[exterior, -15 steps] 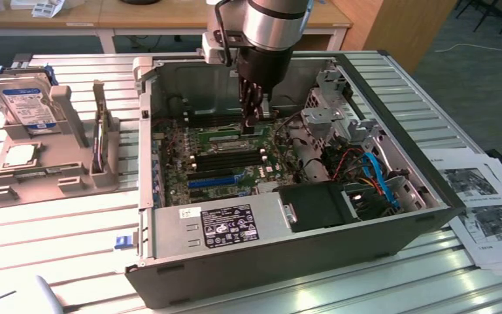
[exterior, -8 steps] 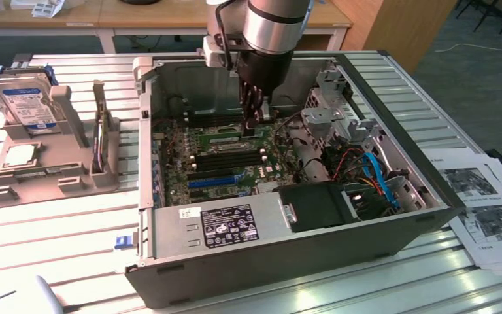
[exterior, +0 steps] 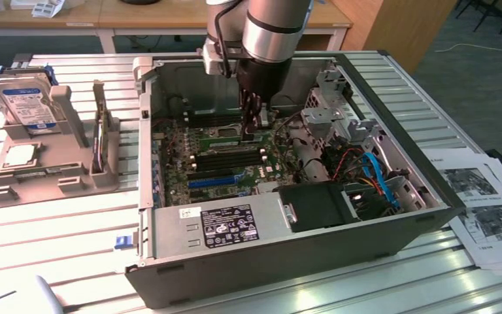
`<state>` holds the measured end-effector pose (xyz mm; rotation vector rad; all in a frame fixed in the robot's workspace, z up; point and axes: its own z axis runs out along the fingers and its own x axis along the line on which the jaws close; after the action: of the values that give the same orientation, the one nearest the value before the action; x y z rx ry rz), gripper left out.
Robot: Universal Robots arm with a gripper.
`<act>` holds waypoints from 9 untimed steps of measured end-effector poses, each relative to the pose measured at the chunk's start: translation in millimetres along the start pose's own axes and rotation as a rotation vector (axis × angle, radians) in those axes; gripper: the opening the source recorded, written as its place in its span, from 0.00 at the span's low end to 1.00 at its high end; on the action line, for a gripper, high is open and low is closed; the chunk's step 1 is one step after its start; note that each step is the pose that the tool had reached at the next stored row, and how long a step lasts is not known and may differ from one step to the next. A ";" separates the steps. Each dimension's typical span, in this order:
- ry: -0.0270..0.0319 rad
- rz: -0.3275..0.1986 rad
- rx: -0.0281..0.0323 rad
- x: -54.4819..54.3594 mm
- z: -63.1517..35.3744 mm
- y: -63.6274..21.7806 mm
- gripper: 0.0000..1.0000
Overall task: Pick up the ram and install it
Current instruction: 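Pick up the ram and move it above insertion slot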
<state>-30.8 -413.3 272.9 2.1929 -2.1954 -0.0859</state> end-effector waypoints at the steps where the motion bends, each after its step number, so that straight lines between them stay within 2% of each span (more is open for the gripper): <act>1: 0.0001 0.001 0.0000 0.0 0.9 -0.1 0.12; 9: -0.0004 0.007 0.0001 0.1 8.0 -0.5 0.12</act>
<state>-30.8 -413.3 264.9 2.1852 -2.2032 -0.0860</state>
